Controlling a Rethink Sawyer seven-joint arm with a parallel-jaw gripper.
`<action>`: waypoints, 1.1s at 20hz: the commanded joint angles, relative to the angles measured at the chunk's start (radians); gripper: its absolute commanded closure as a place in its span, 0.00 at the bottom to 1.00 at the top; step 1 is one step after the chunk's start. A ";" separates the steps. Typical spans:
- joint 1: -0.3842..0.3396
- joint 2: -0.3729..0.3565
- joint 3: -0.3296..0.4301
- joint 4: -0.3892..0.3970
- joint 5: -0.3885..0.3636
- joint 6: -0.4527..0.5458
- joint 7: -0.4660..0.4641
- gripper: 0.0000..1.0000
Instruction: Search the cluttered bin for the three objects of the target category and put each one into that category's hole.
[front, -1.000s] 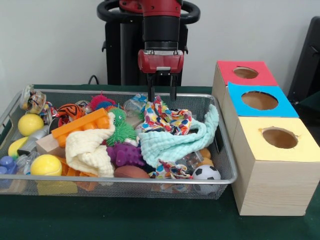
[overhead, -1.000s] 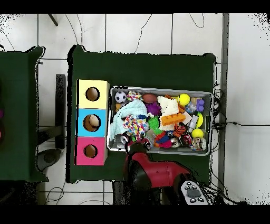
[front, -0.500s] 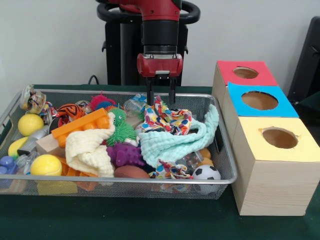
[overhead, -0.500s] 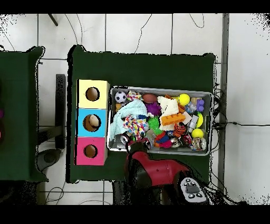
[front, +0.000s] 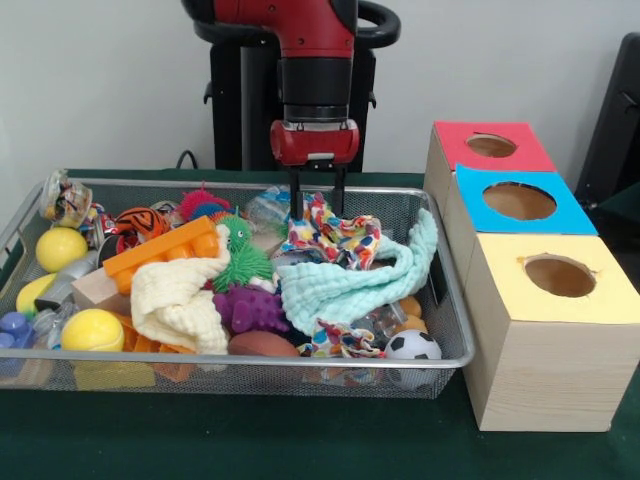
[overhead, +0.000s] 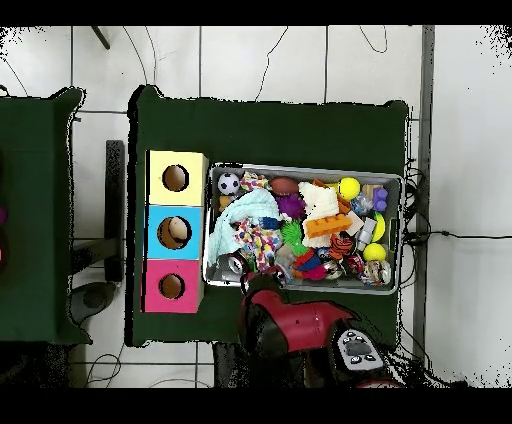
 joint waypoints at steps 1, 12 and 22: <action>0.002 0.104 -0.001 -0.154 -0.055 0.088 0.042 0.00; -0.024 0.167 0.029 -0.167 -0.085 0.085 0.066 0.00; -0.006 0.164 0.015 -0.163 -0.093 0.041 0.083 0.00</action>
